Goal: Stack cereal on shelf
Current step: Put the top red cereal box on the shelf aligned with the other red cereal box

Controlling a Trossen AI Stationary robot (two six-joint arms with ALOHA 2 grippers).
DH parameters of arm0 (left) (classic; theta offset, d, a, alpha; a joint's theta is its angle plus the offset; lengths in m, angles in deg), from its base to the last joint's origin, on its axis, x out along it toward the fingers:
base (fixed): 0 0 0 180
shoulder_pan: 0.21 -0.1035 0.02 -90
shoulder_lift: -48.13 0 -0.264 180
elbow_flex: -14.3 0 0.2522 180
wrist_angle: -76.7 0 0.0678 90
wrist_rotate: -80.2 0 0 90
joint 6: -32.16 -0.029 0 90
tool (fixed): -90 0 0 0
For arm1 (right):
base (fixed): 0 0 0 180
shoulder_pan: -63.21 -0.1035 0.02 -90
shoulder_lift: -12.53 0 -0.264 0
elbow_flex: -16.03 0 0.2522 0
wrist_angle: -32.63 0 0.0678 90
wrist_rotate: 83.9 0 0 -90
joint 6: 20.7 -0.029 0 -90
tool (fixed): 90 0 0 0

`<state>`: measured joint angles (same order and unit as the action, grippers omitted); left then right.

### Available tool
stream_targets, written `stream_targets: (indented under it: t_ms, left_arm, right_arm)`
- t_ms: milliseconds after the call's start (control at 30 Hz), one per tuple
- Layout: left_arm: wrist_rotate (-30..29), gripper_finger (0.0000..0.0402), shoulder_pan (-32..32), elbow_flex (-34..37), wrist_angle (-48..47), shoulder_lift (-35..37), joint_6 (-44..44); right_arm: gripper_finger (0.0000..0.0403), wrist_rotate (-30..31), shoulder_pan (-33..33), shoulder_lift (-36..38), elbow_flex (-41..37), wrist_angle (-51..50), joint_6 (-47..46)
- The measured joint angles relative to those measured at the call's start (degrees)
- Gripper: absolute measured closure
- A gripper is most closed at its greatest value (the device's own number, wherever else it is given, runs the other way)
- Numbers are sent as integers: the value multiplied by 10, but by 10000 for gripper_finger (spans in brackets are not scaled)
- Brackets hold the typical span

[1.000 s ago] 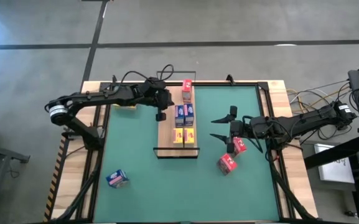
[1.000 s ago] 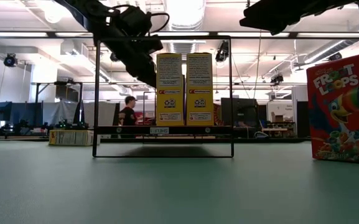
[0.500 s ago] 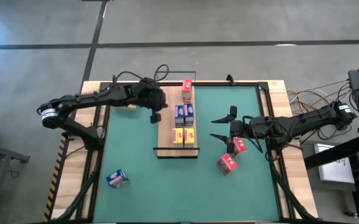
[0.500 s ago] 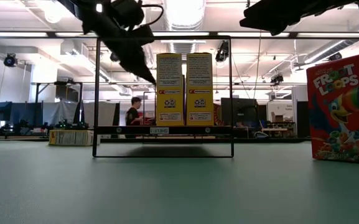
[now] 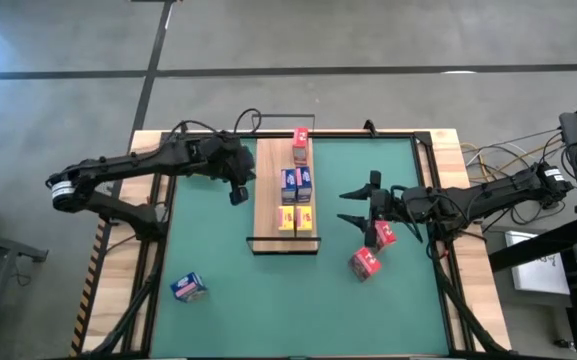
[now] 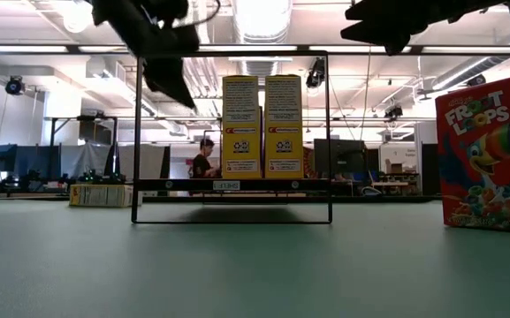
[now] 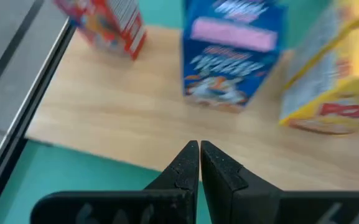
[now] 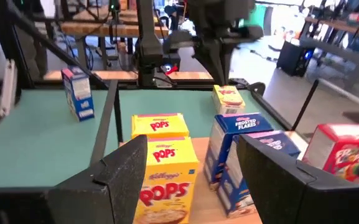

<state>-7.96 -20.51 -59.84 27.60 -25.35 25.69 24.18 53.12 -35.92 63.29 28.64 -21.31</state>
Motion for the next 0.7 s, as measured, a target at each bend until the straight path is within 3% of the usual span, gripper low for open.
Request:
stream_targets:
  t_ms: [367, 700]
  left_arm:
    - [-89, 401, 118, 1, 14, 64, 12]
    - [-119, 401, 197, 38, 58, 81, -8]
  right_arm:
    - [165, 0, 0, -11, 36, -47, -206]
    - [165, -7, 0, -90, 182, -348, -415]
